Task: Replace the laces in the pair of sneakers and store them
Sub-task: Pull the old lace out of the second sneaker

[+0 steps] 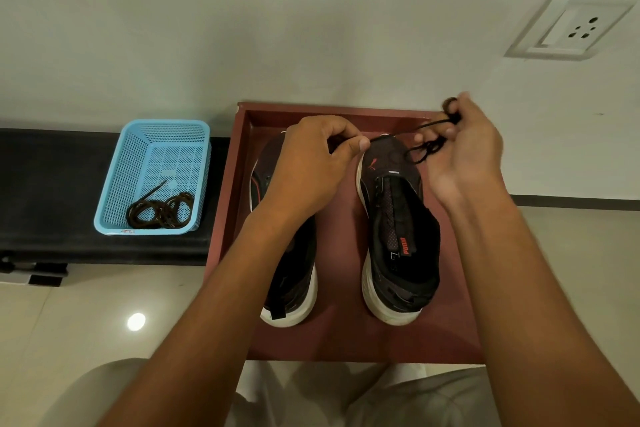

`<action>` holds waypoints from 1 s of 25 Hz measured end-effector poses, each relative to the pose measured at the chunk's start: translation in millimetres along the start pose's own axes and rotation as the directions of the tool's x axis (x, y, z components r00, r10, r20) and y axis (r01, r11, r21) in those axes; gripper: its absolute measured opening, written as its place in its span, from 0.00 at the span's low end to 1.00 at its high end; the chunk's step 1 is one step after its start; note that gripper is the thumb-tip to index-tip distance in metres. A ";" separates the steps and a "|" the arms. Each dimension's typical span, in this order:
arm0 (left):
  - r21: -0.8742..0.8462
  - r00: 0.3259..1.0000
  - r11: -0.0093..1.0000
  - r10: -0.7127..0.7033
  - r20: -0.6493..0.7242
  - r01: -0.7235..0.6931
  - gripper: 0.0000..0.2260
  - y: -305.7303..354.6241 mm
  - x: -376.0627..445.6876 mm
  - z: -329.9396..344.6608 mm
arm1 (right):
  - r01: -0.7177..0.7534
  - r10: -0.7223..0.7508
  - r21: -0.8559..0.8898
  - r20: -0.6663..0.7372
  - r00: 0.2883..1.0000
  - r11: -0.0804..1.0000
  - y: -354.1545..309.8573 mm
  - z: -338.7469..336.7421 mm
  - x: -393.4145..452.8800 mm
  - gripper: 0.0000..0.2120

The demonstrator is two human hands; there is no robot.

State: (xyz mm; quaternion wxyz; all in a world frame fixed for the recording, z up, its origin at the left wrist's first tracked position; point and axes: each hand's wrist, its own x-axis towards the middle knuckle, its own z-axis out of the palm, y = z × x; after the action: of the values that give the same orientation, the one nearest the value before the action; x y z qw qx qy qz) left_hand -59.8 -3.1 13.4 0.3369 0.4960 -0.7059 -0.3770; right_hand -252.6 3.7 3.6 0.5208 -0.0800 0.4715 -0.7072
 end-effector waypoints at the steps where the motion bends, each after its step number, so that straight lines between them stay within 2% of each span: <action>1: 0.001 1.000 1.000 0.002 0.008 -0.002 0.04 -0.2 0.1 0.0 | -0.019 0.021 0.099 -0.024 0.999 0.995 -6.7 -4.8 2.6 0.17; 5: 0.037 1.000 0.999 -0.005 0.022 0.004 0.03 -2.9 1.2 -1.5 | 0.010 0.061 0.459 -0.140 0.988 0.888 -28.4 -26.3 8.0 0.17; 8: 0.041 1.000 0.999 -0.006 0.006 0.006 0.04 -3.9 1.9 -1.9 | 0.026 0.080 0.492 -0.193 0.978 0.870 -33.0 -32.0 9.6 0.17; 11: 0.023 1.000 1.000 0.002 -0.013 -0.001 0.04 -2.1 1.7 -0.5 | -0.040 0.101 0.375 -0.145 0.984 0.926 -27.8 -26.4 7.7 0.18; 14: 0.003 1.000 1.000 0.009 -0.019 -0.009 0.03 -1.1 1.2 1.1 | -0.090 0.104 0.176 -0.076 0.992 0.980 -19.3 -15.5 2.7 0.19; 18: 0.002 0.999 0.999 0.032 -0.018 -0.032 0.03 -1.5 0.6 2.8 | -0.117 0.117 0.004 -0.051 0.992 0.993 -3.8 -1.1 -7.3 0.17; 20: 0.005 0.998 0.999 0.048 -0.028 -0.048 0.02 -0.7 0.2 4.5 | -0.130 0.125 -0.138 -0.043 0.991 0.982 7.0 6.3 -13.2 0.16; 22: -0.001 0.997 0.999 0.050 -0.058 -0.050 0.02 0.0 0.5 5.9 | -0.149 0.148 -0.316 -0.028 0.989 0.937 20.5 12.7 -18.5 0.16; 25: 0.021 0.994 0.999 0.039 -0.099 -0.037 0.02 0.0 0.8 7.7 | -0.142 0.168 -0.489 0.011 0.986 0.861 38.0 20.1 -25.5 0.16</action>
State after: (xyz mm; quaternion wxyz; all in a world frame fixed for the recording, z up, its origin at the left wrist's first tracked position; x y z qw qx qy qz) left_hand -66.6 -2.4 9.7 0.3739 0.5037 -0.7013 -0.3386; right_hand -204.0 12.3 -4.4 0.5514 -0.1887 0.6249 -0.5195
